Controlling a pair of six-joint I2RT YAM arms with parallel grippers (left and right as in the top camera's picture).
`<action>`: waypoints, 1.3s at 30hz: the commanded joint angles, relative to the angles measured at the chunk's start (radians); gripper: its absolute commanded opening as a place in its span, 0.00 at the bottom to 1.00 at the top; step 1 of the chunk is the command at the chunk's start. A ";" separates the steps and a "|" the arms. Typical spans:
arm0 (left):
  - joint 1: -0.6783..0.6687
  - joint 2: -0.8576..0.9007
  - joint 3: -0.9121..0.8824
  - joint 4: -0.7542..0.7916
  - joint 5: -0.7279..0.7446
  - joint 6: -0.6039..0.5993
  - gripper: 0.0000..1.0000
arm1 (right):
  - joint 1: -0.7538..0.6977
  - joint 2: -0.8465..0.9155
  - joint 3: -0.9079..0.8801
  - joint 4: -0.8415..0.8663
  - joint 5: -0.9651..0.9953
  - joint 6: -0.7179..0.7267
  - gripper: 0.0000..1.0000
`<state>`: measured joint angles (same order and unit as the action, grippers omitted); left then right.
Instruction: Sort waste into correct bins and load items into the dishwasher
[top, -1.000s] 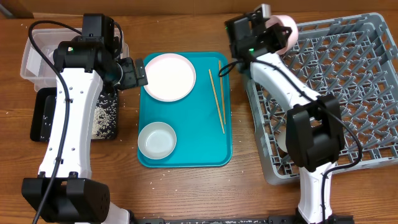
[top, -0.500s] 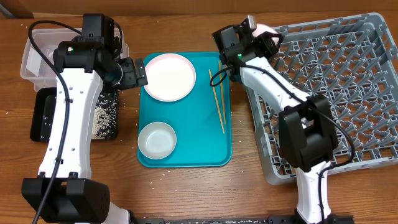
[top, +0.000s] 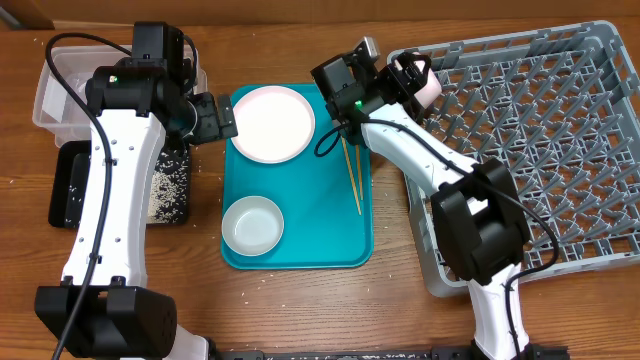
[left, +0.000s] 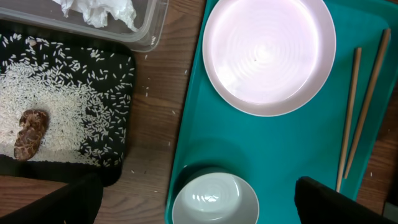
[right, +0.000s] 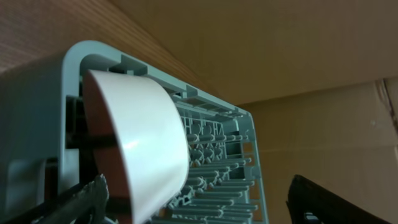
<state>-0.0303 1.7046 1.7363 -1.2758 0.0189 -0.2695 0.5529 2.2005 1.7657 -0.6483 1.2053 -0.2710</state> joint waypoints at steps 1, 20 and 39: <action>0.002 -0.005 0.018 0.001 0.007 0.011 1.00 | 0.028 -0.139 0.003 -0.054 -0.087 0.067 1.00; 0.002 -0.005 0.018 0.001 0.007 0.011 1.00 | 0.154 -0.382 -0.200 -0.196 -1.588 0.666 0.82; 0.002 -0.005 0.018 0.001 0.007 0.011 1.00 | 0.343 -0.299 -0.536 0.165 -1.318 1.010 0.52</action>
<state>-0.0303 1.7046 1.7363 -1.2758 0.0189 -0.2695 0.8867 1.8519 1.2331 -0.4927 -0.1715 0.7002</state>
